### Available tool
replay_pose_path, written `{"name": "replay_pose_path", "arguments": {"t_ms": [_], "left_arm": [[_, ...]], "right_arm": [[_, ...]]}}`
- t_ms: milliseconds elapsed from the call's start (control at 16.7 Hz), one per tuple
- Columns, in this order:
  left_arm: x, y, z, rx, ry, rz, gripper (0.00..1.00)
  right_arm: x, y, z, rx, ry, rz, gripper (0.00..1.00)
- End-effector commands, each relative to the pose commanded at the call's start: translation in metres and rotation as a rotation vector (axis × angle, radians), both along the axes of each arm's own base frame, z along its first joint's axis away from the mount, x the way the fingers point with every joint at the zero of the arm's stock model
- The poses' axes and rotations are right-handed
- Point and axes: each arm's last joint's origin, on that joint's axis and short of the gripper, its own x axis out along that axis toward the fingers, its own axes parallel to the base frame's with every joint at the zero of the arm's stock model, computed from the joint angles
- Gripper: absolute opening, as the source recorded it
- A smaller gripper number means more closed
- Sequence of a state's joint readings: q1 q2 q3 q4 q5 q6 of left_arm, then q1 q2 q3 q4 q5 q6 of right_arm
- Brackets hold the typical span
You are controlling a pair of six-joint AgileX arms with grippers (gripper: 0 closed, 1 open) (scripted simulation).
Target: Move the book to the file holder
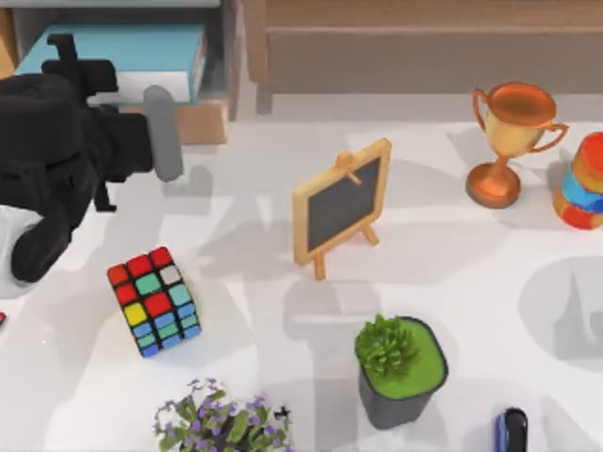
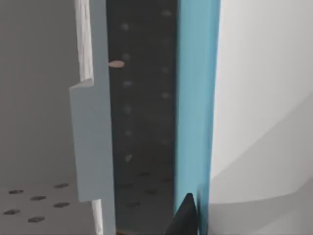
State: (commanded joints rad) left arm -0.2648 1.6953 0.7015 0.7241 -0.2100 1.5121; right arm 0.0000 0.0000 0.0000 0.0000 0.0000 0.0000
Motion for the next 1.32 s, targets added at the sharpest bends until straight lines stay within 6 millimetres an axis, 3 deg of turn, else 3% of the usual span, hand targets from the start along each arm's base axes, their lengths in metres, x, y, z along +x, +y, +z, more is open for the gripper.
{"name": "replay_pose_path", "arguments": {"t_ms": [180, 540, 900, 1200, 1320], "left_arm": [[0.009, 0.008, -0.007, 0.013, 0.004, -0.003, 0.0], [0.009, 0.007, -0.007, 0.014, 0.005, -0.006, 0.0], [0.035, 0.007, -0.01, 0.012, -0.004, -0.003, 0.0], [0.039, 0.007, -0.012, 0.013, 0.004, -0.003, 0.0], [0.039, 0.007, -0.012, 0.013, 0.004, -0.003, 0.15]], "right_arm": [[0.0, 0.0, 0.0, 0.0, 0.0, 0.0, 1.0], [0.0, 0.0, 0.0, 0.0, 0.0, 0.0, 1.0], [0.0, 0.0, 0.0, 0.0, 0.0, 0.0, 1.0], [0.0, 0.0, 0.0, 0.0, 0.0, 0.0, 1.0], [0.0, 0.0, 0.0, 0.0, 0.0, 0.0, 1.0]]}}
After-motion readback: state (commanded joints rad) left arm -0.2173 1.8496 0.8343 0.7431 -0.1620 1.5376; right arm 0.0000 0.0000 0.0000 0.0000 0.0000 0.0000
